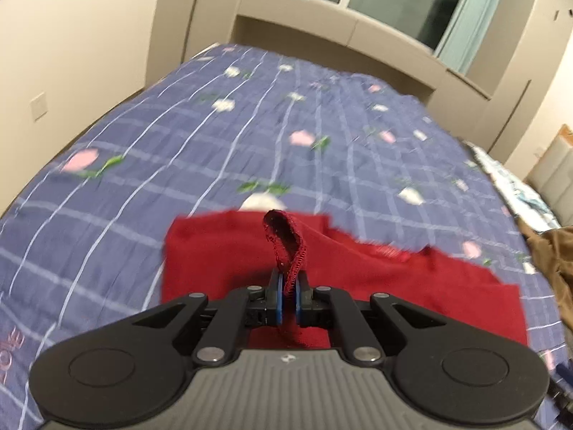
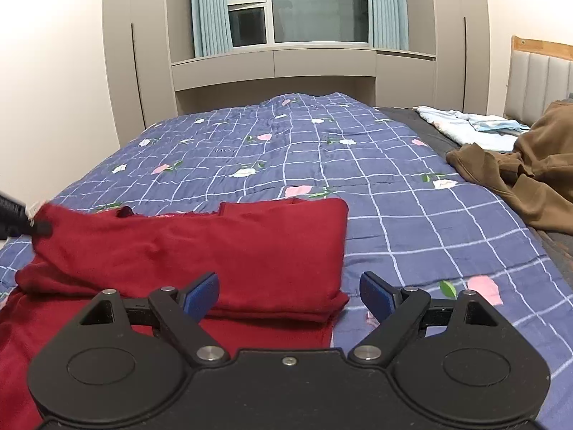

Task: Fold small clothes
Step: 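Grasp the sweater edge with the left gripper while the right gripper withdraws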

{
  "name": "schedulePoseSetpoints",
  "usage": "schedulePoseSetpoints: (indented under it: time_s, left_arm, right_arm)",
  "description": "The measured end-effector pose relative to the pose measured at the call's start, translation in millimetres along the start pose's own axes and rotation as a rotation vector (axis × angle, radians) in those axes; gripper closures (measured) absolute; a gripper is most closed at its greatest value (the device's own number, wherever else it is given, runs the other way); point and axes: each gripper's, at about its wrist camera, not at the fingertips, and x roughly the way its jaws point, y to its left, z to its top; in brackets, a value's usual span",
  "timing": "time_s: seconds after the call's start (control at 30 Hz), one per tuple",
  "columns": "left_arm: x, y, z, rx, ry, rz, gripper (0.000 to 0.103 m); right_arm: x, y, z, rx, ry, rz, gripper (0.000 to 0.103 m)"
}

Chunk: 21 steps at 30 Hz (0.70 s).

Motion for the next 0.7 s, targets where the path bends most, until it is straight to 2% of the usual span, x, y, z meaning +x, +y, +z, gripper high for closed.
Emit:
schedulePoseSetpoints:
  time_s: [0.17, 0.23, 0.37, 0.43, 0.5, 0.63, 0.7]
  left_arm:
    - [8.3, 17.5, -21.6, -0.025, 0.039, 0.031, 0.097]
    - [8.0, 19.3, -24.6, -0.024, 0.039, 0.034, 0.096]
    - [3.6, 18.9, -23.9, -0.016, 0.028, 0.034, 0.096]
    - [0.4, 19.4, -23.4, -0.019, 0.021, 0.034, 0.096]
    - [1.6, 20.5, -23.2, -0.023, 0.025, 0.046, 0.096]
    - [9.6, 20.9, -27.2, -0.013, 0.061, 0.077, 0.096]
    - [14.6, 19.8, -28.9, 0.007, 0.075, 0.092, 0.096]
  right_arm:
    - [33.1, -21.5, 21.6, 0.018, 0.018, -0.026, 0.015]
    - [51.7, -39.0, 30.9, 0.073, 0.042, -0.032, 0.015]
    - [82.5, -76.2, 39.0, 0.258, 0.119, 0.049, 0.02]
    - [93.9, -87.0, 39.7, 0.309, 0.142, 0.109, 0.023]
    - [103.0, -88.7, 38.7, 0.325, 0.16, 0.14, 0.029]
    - [119.7, -81.6, 36.4, 0.265, 0.212, 0.12, 0.063]
    - [122.4, -74.1, 34.8, 0.201, 0.212, 0.091, 0.065]
